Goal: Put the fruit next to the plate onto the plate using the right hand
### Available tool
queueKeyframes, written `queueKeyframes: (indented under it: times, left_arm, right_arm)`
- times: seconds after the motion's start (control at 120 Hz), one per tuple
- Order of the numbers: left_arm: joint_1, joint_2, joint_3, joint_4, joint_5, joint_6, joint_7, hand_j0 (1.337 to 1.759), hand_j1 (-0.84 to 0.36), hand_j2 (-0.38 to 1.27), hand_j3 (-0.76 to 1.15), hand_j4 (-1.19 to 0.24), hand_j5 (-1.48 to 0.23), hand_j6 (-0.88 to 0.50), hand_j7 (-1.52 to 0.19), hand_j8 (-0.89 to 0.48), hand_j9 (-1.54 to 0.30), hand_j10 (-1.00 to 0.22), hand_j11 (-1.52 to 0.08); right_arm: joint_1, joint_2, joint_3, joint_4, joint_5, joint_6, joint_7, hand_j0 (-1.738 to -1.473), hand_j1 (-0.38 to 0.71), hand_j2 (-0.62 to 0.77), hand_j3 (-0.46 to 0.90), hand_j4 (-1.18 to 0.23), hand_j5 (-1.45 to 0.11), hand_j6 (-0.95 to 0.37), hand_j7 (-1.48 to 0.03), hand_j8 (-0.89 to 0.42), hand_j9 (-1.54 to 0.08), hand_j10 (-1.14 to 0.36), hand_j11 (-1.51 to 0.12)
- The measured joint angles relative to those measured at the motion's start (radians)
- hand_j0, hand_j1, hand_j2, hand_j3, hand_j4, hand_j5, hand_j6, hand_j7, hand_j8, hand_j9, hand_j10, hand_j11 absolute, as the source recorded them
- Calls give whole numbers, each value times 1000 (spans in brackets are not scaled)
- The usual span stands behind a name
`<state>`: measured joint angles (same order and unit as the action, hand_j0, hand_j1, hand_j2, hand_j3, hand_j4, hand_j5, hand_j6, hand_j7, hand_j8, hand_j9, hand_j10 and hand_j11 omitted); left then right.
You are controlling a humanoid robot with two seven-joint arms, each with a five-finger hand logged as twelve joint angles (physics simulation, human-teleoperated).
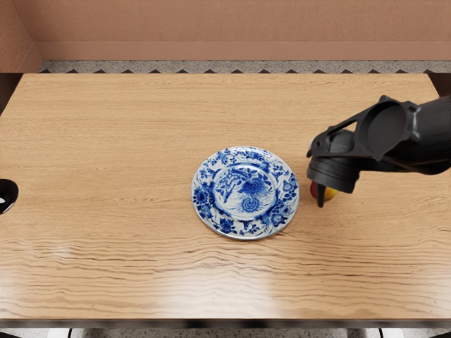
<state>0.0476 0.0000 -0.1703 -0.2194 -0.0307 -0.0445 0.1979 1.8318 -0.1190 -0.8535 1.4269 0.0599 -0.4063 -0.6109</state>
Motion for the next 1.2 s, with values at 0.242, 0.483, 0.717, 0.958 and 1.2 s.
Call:
queueKeyframes:
  times: [0.242, 0.483, 0.717, 0.958, 1.2]
  left_arm:
    - [0, 0, 0, 0, 0, 0, 0, 1658, 349, 0, 0, 0, 0, 0, 0, 0, 0, 0, 0]
    - [0, 0, 0, 0, 0, 0, 0, 1658, 349, 0, 0, 0, 0, 0, 0, 0, 0, 0, 0]
    - [0, 0, 0, 0, 0, 0, 0, 1658, 349, 0, 0, 0, 0, 0, 0, 0, 0, 0, 0]
    - [0, 0, 0, 0, 0, 0, 0, 1658, 349, 0, 0, 0, 0, 0, 0, 0, 0, 0, 0]
    - [0, 0, 0, 0, 0, 0, 0, 1658, 349, 0, 0, 0, 0, 0, 0, 0, 0, 0, 0]
  right_arm:
    - [-25, 1, 20, -2, 0, -17, 0, -1658, -71, -46, 0, -233, -302, -233, -302, -233, -302, -233, -302]
    - [-23, -2, 14, -2, 0, -21, 0, -1658, -60, -48, 0, -242, -314, -242, -314, -242, -314, -242, -314]
    - [-19, -8, -2, 0, 1, -22, 0, -1658, -55, -48, 0, -246, -319, -246, -319, -246, -319, -246, -319]
    - [-22, -8, 3, 2, 1, -20, 0, -1658, -14, -55, 0, -280, -363, -281, -363, -280, -363, -280, -363]
    - [-27, -7, 4, 1, 1, -20, 0, -1658, 25, -62, 0, -312, -405, -312, -405, -312, -405, -312, -405]
